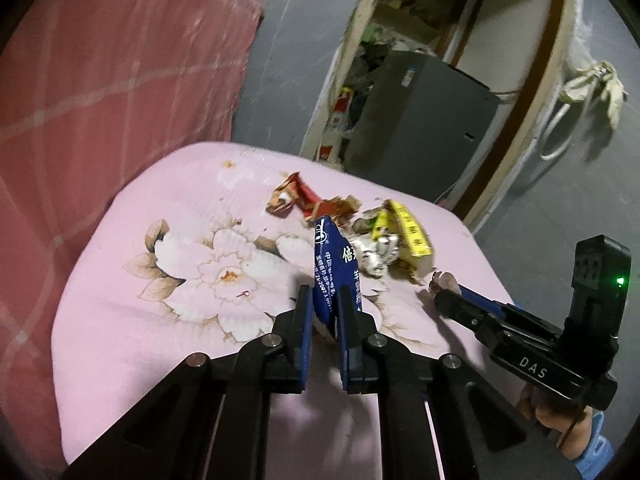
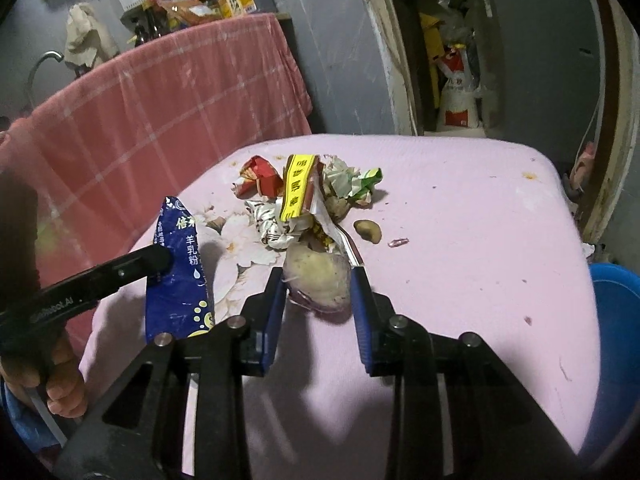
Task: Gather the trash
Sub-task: 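Grasp the blue snack bag with the left tool while the right tool grasps the beige round item, then carry the blue bag and beige item over the blue basin and open both tools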
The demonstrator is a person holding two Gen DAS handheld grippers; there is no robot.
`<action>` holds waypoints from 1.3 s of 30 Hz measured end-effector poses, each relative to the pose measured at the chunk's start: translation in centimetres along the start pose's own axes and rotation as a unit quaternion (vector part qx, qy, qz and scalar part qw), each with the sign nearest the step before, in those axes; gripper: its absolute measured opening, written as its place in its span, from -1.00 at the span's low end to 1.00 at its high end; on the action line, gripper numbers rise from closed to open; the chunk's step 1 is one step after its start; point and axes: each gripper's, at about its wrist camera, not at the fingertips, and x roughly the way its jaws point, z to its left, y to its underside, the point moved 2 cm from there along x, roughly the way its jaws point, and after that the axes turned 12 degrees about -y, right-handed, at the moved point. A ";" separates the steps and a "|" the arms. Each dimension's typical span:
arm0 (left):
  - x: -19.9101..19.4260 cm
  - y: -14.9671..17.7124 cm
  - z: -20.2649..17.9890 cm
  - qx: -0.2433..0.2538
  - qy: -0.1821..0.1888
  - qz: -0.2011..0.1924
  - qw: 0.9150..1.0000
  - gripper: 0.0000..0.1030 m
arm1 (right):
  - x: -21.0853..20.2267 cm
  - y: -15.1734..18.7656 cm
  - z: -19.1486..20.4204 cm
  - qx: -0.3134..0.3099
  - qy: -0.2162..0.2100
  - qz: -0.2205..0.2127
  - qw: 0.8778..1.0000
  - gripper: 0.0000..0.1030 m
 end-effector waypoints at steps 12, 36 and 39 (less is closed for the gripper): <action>-4.8 -0.6 -3.9 0.051 -0.012 -0.136 0.989 -0.86 | -7.8 0.7 1.5 -0.058 0.051 -0.152 0.985 -0.38; -4.2 -0.9 -20.8 0.111 0.111 -0.175 0.972 -0.86 | -24.9 3.0 -4.3 -0.022 0.232 -0.350 0.907 -0.38; -2.5 -0.7 -22.8 0.115 0.131 -0.137 0.975 -0.86 | -25.6 3.7 -6.2 0.008 0.238 -0.344 0.908 -0.38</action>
